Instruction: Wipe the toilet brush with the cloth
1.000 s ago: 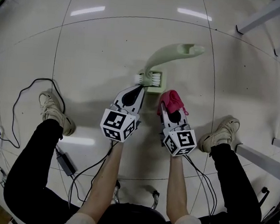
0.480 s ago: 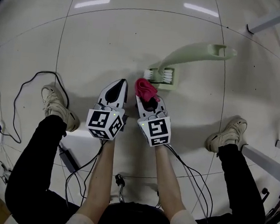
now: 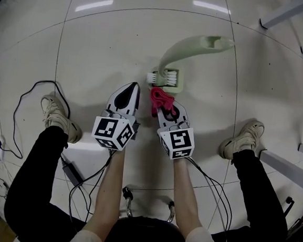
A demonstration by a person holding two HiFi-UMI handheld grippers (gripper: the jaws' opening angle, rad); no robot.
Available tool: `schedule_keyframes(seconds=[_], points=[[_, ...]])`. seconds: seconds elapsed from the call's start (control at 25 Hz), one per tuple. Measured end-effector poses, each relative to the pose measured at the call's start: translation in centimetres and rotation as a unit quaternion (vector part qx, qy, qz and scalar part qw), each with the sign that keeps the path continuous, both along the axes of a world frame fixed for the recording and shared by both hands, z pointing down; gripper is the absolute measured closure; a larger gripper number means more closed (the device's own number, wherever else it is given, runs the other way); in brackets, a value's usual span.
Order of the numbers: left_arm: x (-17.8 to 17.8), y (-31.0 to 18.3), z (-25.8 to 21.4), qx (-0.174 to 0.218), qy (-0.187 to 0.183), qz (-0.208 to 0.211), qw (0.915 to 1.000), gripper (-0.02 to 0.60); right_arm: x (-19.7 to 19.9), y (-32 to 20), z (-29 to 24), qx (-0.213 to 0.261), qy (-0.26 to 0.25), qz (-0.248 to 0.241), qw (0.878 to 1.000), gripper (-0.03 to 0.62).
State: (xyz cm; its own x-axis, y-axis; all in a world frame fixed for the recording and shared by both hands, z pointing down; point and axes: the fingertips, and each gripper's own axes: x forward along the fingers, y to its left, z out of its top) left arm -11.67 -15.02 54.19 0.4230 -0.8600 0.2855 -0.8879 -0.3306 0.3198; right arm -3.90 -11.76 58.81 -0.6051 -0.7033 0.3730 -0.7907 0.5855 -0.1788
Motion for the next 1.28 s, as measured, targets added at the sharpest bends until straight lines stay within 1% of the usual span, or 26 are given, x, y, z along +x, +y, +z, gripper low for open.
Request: schedule_keyframes(seconds=[0.12, 0.36, 0.4, 0.48, 0.56, 0.6, 0.64, 0.68, 0.76, 0.84, 0.92, 1.0, 1.12, 1.28], points=[[1.4, -0.4, -0.9, 0.009, 0.003, 0.012, 0.9999, 0.577, 2.5, -0.1, -0.3, -0.001, -0.011, 0.029, 1.000, 0.562], [3.8, -0.2, -1.5, 0.021, -0.021, 0.060, 0.9978, 0.577, 8.3, -0.8, -0.4, -0.003, -0.014, 0.101, 0.995, 0.562], [4.2, 0.0, -1.8, 0.029, -0.018, 0.072, 0.9968, 0.577, 9.0, -1.0, -0.4, -0.003, -0.015, 0.110, 0.994, 0.562], [5.2, 0.4, -2.4, 0.050, 0.006, 0.100, 0.9937, 0.577, 9.9, -1.2, -0.6, -0.002, -0.016, 0.121, 0.993, 0.562], [6.1, 1.0, -2.6, 0.061, 0.027, 0.125, 0.9900, 0.569, 10.2, -1.3, -1.0, 0.002, -0.017, 0.120, 0.993, 0.562], [6.4, 1.2, -2.5, 0.061, 0.027, 0.136, 0.9884, 0.558, 10.2, -1.3, -1.1, 0.003, -0.019, 0.118, 0.993, 0.562], [6.8, 1.4, -2.2, 0.059, 0.021, 0.151, 0.9866, 0.503, 10.0, -1.2, -1.2, 0.003, -0.021, 0.117, 0.993, 0.562], [7.3, 1.6, -1.9, 0.057, 0.013, 0.167, 0.9843, 0.470, 9.9, -1.1, -1.1, 0.001, -0.024, 0.116, 0.993, 0.562], [8.5, 1.8, -1.3, 0.054, -0.009, 0.199, 0.9785, 0.423, 9.6, -0.8, -0.8, -0.004, -0.028, 0.115, 0.993, 0.562], [9.5, 1.6, -0.7, 0.054, -0.033, 0.222, 0.9730, 0.422, 9.3, -0.5, -0.5, -0.009, -0.029, 0.112, 0.993, 0.562], [10.2, 1.2, 0.0, 0.051, -0.046, 0.235, 0.9697, 0.422, 8.7, -0.2, -0.3, -0.013, -0.031, 0.106, 0.994, 0.562], [10.4, 1.1, 0.3, 0.045, -0.040, 0.235, 0.9701, 0.422, 8.1, 0.0, -0.2, -0.015, -0.035, 0.099, 0.994, 0.562], [10.5, 1.7, 0.1, 0.041, -0.018, 0.226, 0.9731, 0.422, 7.5, 0.0, -0.3, -0.016, -0.039, 0.094, 0.995, 0.562], [11.5, 3.1, 0.0, 0.034, -0.011, 0.228, 0.9730, 0.422, 7.8, -0.7, -0.3, -0.016, -0.036, 0.108, 0.993, 0.562]])
